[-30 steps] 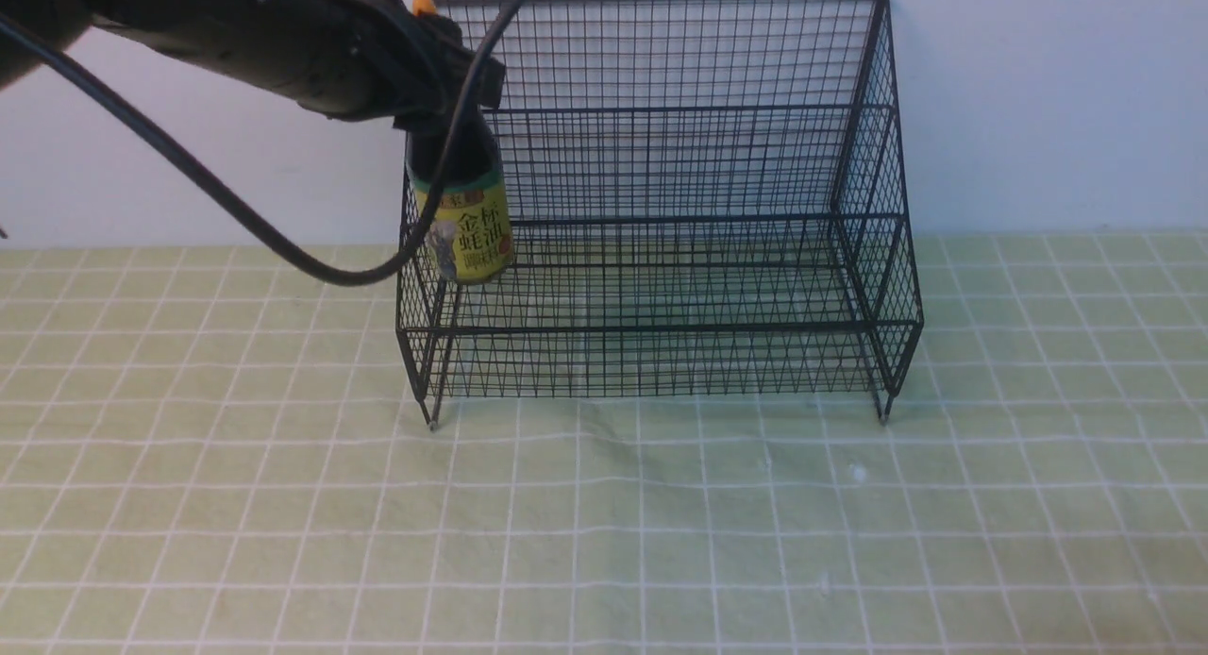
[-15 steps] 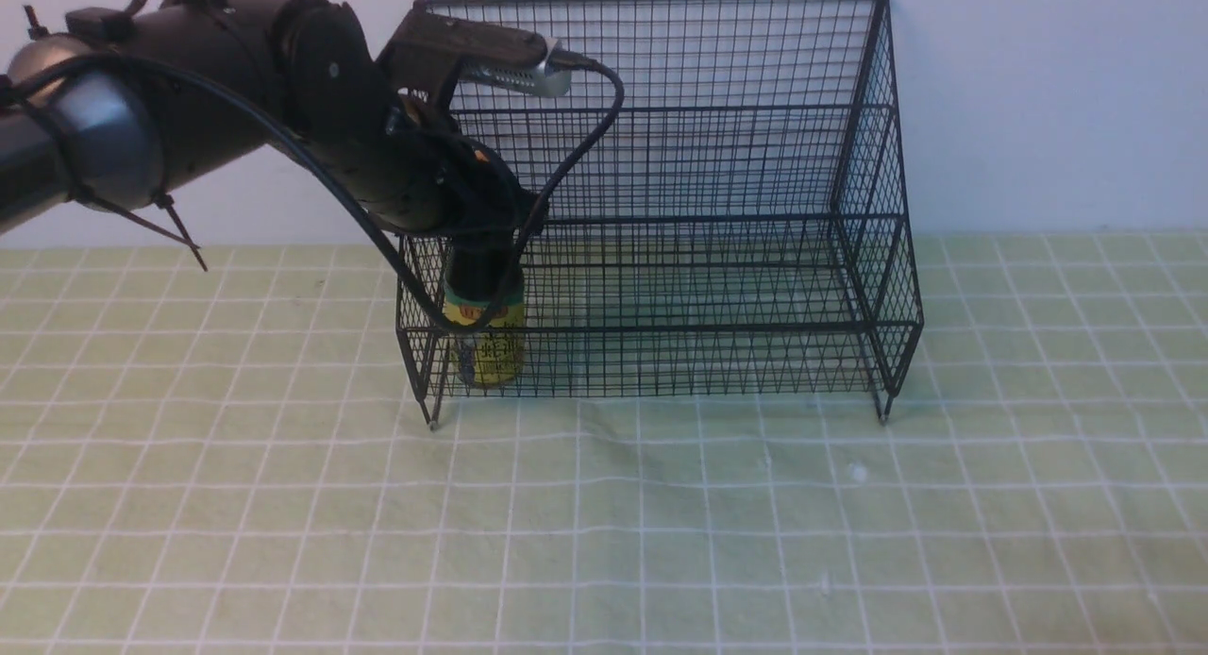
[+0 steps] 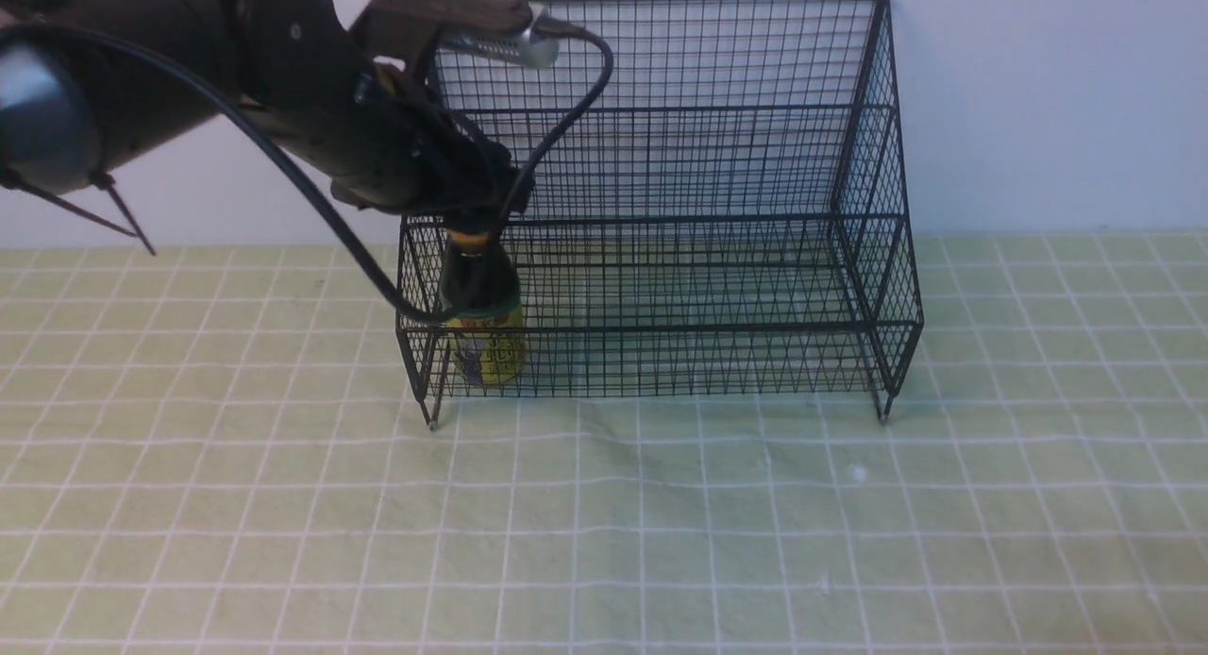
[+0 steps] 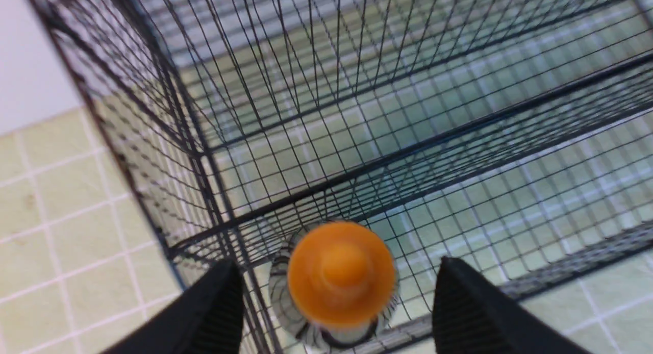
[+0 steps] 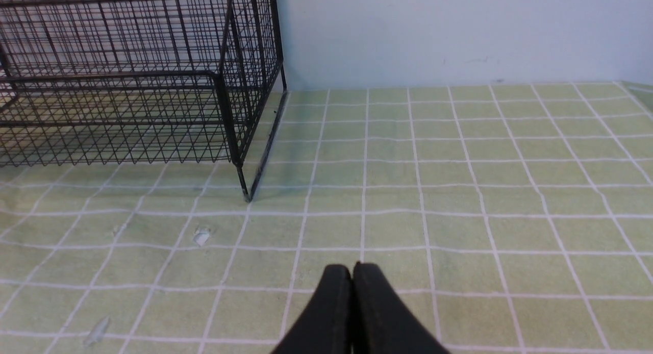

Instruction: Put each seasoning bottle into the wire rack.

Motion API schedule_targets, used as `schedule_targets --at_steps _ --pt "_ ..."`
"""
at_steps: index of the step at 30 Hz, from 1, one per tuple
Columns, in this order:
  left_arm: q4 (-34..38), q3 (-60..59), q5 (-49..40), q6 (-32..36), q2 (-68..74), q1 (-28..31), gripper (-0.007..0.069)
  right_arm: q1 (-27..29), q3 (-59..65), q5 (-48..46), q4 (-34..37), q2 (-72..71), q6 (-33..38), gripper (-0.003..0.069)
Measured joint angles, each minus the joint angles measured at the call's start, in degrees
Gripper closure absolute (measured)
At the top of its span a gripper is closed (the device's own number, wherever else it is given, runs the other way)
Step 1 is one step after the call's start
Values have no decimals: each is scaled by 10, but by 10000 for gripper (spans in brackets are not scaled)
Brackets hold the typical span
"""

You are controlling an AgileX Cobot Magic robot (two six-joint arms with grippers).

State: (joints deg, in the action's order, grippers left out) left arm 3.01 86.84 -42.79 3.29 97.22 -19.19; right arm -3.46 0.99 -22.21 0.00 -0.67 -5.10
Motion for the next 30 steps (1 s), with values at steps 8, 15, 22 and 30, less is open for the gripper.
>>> schedule_targets --at_steps 8,15,22,30 --pt "-56 -9 -72 -33 -178 1 496 0 0 0 0 0 0 673" --pt "-78 -165 1 -87 -446 1 631 0 0 0 0 0 0 673" --pt "-80 -381 151 -103 -677 1 631 0 0 0 0 0 0 673" --pt "-70 -510 178 -114 -884 1 631 0 0 0 0 0 0 673"
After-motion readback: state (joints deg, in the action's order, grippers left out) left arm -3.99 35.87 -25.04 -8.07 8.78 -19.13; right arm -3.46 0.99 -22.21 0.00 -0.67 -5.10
